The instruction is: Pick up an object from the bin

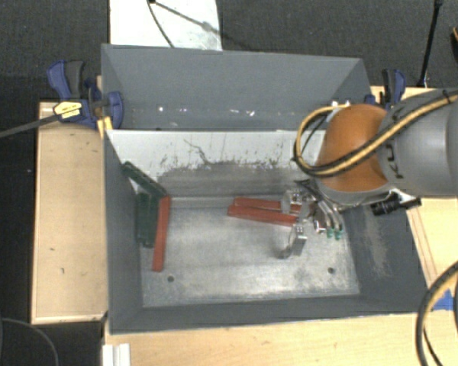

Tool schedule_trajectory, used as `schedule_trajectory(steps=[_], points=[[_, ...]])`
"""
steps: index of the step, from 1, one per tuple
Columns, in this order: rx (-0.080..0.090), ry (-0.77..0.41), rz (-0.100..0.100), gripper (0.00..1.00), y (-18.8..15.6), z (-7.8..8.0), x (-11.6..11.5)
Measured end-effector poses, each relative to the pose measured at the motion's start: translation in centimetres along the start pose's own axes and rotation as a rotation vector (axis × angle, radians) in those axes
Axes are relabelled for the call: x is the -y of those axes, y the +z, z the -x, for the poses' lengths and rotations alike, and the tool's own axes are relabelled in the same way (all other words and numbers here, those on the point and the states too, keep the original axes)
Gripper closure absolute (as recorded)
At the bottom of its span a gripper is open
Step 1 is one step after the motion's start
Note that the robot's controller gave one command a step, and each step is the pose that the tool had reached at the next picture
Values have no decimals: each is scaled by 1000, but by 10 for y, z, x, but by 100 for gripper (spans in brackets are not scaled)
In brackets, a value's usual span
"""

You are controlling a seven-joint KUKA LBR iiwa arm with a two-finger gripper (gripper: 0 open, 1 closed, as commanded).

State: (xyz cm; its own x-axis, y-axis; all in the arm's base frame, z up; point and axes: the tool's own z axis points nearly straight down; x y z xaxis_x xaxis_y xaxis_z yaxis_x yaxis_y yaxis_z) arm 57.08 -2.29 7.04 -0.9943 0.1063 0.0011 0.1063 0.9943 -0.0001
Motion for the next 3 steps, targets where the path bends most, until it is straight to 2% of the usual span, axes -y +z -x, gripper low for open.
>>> schedule_trajectory(steps=[1, 2, 3], points=[[8, 2, 1, 100, -3, 2, 0], [3, 3, 1, 0, 0, 0, 0], [8, 4, 1, 100, -3, 2, 0]])
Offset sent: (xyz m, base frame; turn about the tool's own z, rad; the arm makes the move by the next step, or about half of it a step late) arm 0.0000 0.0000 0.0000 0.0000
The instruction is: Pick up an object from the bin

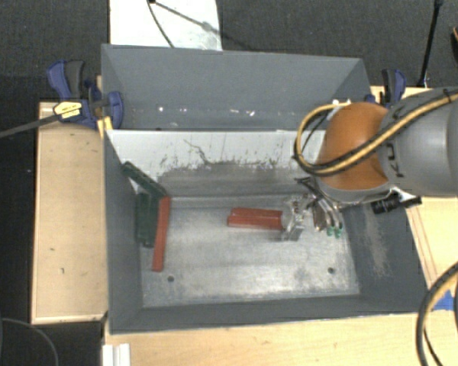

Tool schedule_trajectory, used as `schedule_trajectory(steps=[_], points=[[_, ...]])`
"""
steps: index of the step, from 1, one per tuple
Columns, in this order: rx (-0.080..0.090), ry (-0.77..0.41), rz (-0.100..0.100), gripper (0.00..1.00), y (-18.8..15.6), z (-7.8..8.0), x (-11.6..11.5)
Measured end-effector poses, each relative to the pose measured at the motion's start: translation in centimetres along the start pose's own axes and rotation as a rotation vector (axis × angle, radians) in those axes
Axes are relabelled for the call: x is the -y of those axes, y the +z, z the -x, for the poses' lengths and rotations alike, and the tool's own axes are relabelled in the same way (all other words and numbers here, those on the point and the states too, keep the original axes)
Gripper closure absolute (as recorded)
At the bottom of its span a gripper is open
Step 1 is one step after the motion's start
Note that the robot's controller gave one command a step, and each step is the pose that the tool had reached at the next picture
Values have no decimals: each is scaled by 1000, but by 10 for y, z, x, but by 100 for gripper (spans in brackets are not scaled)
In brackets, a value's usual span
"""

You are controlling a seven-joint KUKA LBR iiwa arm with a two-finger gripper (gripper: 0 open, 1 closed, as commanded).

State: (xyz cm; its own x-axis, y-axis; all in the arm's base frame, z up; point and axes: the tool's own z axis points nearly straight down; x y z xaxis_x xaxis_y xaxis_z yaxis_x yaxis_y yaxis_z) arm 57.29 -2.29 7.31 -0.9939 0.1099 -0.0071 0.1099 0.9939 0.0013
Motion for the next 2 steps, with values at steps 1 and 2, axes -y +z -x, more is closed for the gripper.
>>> schedule_trajectory(steps=[1, 2], points=[[-6, 1, 0, 0, 2, -2, 0], [0, 1, 0, 100, 0, 0, 0]])
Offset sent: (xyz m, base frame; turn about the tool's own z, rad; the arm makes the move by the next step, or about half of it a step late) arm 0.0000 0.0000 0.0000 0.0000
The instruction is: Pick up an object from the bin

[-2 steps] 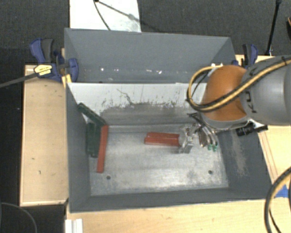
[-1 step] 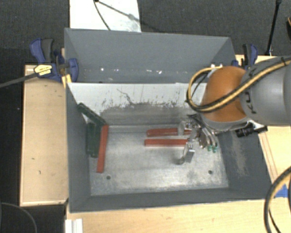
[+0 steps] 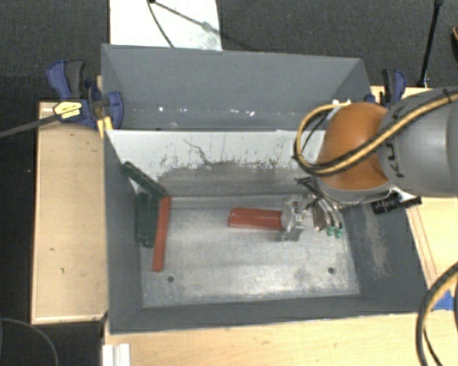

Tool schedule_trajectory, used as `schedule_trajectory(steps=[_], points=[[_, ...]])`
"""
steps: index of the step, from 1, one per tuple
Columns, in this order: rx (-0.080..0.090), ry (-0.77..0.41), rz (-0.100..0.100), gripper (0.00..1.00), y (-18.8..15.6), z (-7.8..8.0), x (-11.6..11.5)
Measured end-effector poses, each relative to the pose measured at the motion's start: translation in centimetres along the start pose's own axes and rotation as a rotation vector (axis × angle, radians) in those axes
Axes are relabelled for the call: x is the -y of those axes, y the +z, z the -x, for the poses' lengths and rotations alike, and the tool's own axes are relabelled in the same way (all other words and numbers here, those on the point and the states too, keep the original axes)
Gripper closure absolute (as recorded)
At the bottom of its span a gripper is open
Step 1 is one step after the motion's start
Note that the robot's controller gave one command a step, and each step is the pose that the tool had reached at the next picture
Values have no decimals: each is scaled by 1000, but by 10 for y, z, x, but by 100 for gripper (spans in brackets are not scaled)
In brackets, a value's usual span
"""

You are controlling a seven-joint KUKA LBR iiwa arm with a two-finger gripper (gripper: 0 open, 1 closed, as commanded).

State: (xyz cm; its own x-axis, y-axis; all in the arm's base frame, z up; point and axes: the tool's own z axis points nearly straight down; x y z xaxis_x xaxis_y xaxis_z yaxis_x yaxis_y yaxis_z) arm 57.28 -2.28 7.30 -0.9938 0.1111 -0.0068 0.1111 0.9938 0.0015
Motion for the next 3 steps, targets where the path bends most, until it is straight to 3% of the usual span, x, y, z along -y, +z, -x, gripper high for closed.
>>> schedule_trajectory(steps=[1, 2, 3], points=[[-5, 0, 0, 0, 2, -2, 0], [-1, -101, 2, 0, 2, 7, -54], [-1, -97, 0, 100, 2, 7, -51]])
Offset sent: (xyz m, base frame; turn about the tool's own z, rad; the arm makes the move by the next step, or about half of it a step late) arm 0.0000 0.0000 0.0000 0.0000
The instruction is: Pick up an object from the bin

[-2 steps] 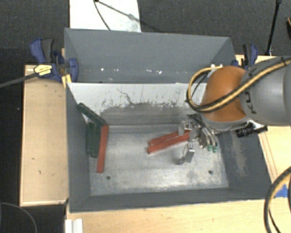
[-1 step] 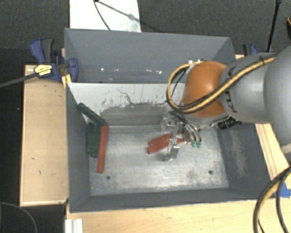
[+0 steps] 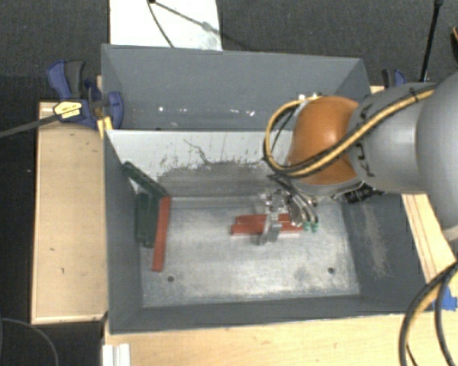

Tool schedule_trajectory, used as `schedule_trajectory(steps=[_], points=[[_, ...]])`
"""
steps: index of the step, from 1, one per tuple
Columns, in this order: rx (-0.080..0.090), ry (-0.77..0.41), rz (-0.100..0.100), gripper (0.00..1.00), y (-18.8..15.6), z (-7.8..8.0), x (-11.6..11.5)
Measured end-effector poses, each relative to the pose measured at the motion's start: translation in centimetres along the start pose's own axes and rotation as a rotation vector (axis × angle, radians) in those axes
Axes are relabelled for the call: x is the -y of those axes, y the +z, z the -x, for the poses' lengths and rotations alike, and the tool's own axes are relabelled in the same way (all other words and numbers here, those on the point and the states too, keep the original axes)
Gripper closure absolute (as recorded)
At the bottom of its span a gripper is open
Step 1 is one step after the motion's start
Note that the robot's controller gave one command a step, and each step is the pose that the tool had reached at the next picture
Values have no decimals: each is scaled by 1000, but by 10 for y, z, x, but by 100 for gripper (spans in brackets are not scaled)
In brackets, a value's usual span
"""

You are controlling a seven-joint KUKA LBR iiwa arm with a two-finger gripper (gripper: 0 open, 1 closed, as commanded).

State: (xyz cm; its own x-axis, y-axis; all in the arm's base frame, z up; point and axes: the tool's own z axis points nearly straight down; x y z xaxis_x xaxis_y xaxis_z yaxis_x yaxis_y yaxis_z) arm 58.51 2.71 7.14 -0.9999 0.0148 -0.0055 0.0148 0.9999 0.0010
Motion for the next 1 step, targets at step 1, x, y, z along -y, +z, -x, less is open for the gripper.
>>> schedule_trajectory(steps=[1], points=[[5, 15, 0, 100, -147, -14, 5]])
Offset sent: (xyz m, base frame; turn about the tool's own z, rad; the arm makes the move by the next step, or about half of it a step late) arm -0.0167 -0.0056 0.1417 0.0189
